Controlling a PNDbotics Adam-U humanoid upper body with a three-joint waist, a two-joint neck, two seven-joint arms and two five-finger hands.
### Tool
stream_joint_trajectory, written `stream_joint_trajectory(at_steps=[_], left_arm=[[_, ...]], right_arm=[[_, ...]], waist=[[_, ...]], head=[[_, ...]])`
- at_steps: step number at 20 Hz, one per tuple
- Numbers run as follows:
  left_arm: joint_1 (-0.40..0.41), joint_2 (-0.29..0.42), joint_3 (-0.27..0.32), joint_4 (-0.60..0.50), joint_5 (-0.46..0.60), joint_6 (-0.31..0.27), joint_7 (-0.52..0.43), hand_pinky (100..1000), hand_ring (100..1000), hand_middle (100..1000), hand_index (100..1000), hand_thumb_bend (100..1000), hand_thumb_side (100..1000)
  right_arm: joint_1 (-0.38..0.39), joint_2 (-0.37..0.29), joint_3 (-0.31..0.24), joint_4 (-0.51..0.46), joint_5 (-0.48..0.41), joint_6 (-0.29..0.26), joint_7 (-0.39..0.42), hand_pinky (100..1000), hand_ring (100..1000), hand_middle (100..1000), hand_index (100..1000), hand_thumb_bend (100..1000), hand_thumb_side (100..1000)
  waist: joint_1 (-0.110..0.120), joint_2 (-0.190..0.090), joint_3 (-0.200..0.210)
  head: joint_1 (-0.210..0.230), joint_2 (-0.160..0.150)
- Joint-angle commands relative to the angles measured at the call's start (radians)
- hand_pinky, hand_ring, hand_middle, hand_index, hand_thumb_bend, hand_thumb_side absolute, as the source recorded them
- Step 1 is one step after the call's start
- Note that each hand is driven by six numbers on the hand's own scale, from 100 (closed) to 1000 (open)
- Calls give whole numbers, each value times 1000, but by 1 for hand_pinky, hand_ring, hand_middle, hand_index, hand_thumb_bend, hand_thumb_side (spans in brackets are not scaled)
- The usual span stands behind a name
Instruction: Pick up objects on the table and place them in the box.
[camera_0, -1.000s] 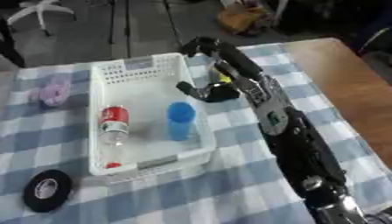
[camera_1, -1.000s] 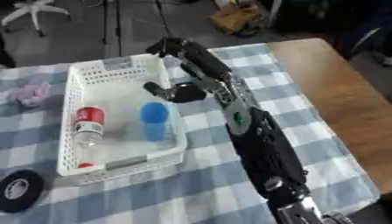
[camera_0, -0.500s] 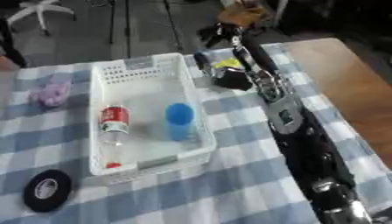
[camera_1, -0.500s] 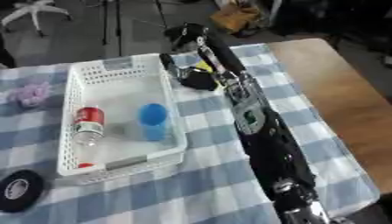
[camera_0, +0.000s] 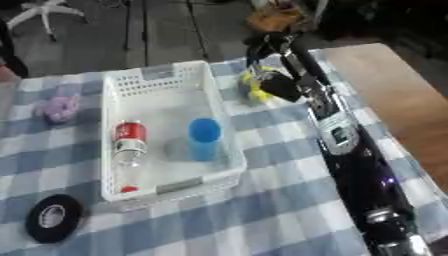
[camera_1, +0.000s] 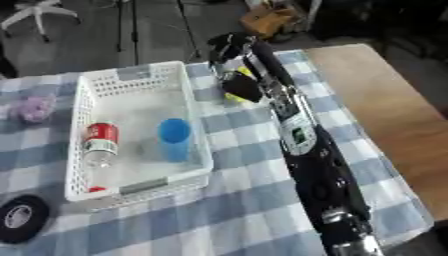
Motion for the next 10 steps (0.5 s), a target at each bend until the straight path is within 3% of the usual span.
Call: stream_joint_trajectory(at_steps=[1,10], left_arm=[[-7,24,9,-10,2,0,2,436,959,880,855,532,946],[-9,25,9,-12,2,0,2,436,959,880,855,534,945]], right_arm=[[-9,-25,-12,-10,-14,14,2,647,577,615,787,100,642],[-3,-25,-16,-12,-18,32,3,642,572,611,782,100,647]], waist=[[-3,-90,-1],[-3,-91,2]], head=[[4,-5],[4,-11]])
